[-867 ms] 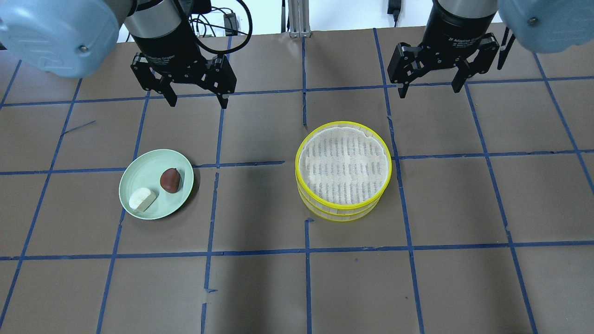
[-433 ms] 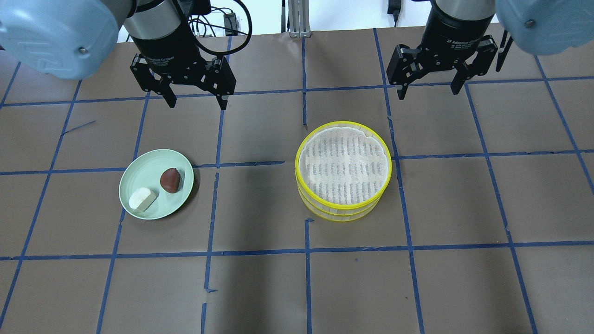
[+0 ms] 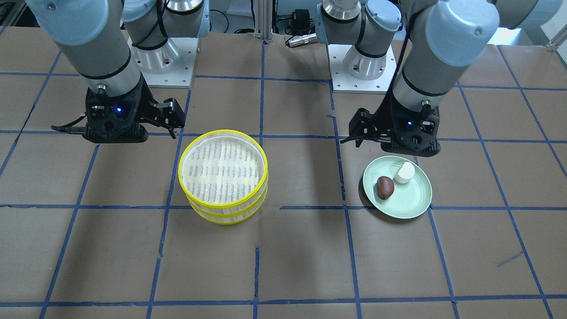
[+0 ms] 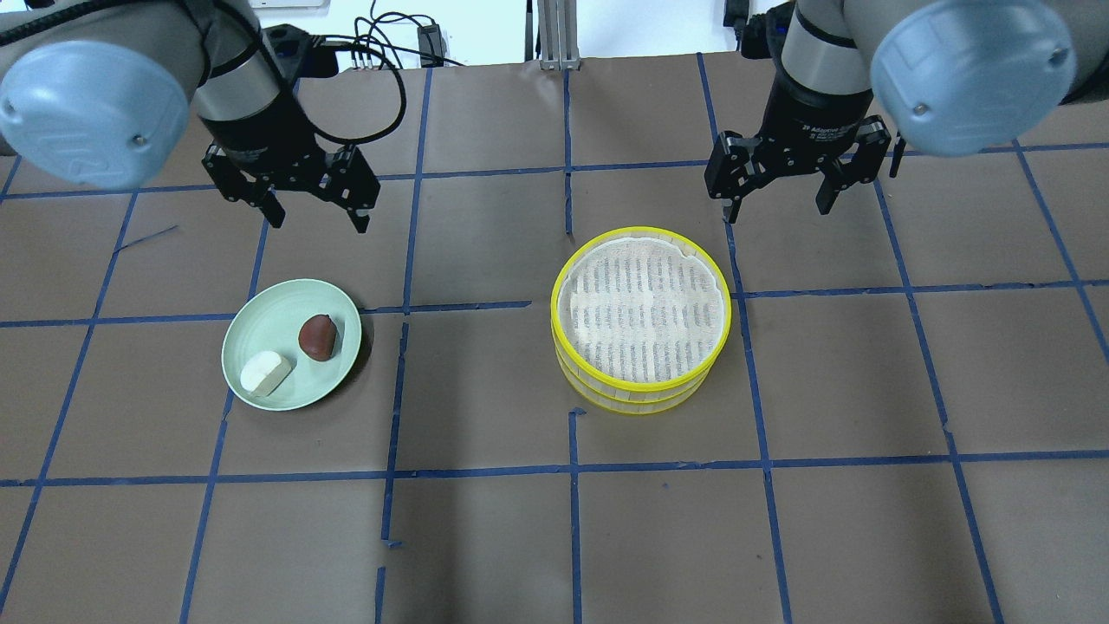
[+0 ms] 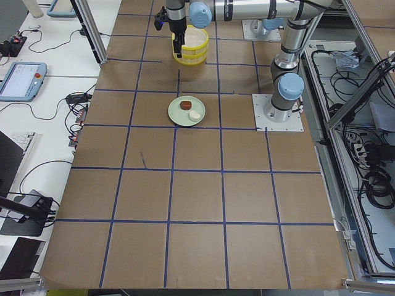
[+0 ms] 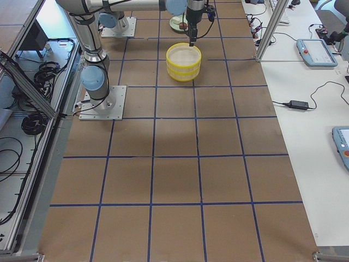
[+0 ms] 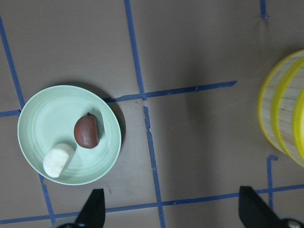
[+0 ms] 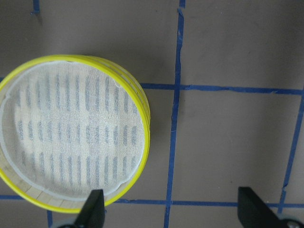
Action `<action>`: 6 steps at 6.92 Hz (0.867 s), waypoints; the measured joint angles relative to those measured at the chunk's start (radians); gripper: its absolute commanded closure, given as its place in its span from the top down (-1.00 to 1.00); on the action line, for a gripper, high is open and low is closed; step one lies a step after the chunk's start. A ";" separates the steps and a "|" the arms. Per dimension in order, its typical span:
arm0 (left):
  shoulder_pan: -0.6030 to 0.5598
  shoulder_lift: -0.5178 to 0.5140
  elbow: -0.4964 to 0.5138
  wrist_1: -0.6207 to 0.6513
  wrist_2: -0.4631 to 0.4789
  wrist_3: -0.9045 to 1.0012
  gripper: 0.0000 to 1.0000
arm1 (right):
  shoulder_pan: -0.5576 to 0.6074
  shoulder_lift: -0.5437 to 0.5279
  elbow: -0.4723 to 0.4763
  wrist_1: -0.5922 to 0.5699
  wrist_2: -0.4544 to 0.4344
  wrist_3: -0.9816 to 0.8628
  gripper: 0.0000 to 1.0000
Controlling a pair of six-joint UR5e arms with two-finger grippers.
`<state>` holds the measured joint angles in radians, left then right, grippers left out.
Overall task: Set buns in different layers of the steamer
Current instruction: 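Lower left gripper to the white bun while right gripper reaches the steamer rim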
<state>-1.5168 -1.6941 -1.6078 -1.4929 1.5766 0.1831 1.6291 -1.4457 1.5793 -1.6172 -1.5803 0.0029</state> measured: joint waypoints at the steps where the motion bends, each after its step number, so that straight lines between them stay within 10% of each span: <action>1: 0.077 -0.001 -0.074 0.060 -0.005 0.099 0.96 | 0.001 0.019 0.053 -0.047 0.001 0.000 1.00; 3: 0.178 -0.022 -0.183 0.143 -0.005 0.298 0.96 | 0.001 0.071 0.139 -0.151 0.004 0.002 0.99; 6: 0.275 -0.102 -0.276 0.198 0.015 0.467 0.96 | 0.003 0.129 0.186 -0.212 0.009 0.010 0.28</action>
<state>-1.2414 -1.7960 -1.8834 -1.2951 1.5918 0.6496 1.6319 -1.3166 1.7651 -1.8287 -1.5713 0.0131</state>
